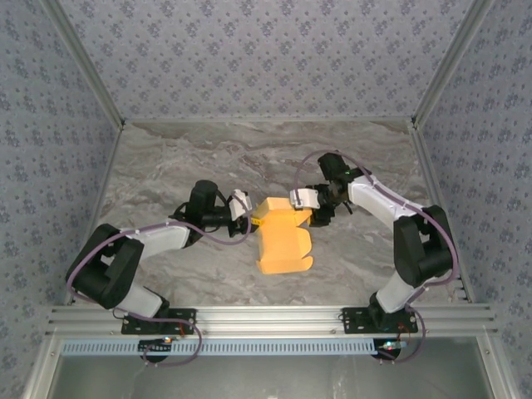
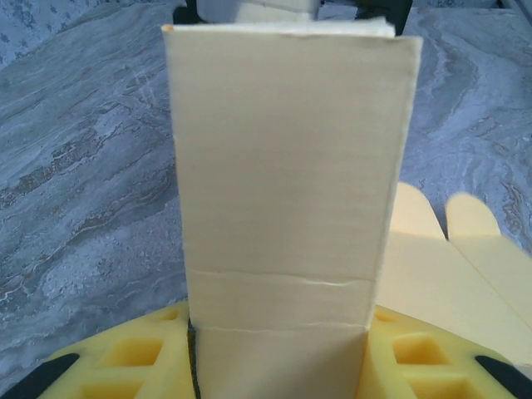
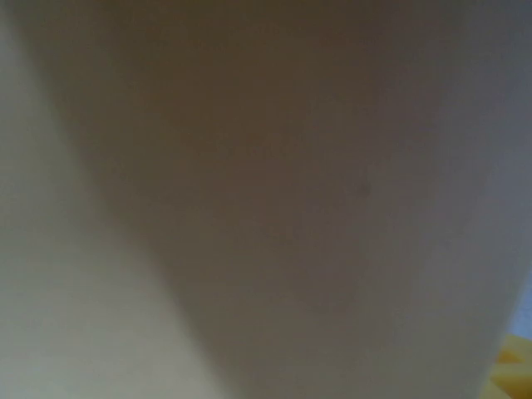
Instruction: Fold the paper box
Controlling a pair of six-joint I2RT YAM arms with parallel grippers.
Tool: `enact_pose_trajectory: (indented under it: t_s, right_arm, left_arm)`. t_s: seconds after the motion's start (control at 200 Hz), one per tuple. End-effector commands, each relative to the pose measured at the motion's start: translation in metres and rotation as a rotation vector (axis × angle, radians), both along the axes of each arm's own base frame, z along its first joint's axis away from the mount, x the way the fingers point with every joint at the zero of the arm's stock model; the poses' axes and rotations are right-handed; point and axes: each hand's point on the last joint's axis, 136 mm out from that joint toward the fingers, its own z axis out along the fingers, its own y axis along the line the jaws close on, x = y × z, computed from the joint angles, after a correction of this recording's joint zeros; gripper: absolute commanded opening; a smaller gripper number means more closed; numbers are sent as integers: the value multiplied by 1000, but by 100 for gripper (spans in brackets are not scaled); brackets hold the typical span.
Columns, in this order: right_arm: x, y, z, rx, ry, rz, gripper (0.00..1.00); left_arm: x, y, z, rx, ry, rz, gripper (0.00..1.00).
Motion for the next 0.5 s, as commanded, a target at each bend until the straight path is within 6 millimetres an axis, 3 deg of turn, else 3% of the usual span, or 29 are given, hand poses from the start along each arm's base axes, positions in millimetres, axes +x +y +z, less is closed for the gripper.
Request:
enact_pose_trajectory:
  t_s: [0.0,0.33,0.495]
  right_arm:
    - [-10,3,4,-20,41,36,66]
    - [-26,15,-4,-30,126,55,37]
    - [-25,13,-1,-27,120,31,42]
  left_arm:
    - [-2,-8,19,-42,-53,-54,22]
    - [-5,-11,18,-43,-48,-67,22]
    - [-6,-10,18,-35,-55,-60,22]
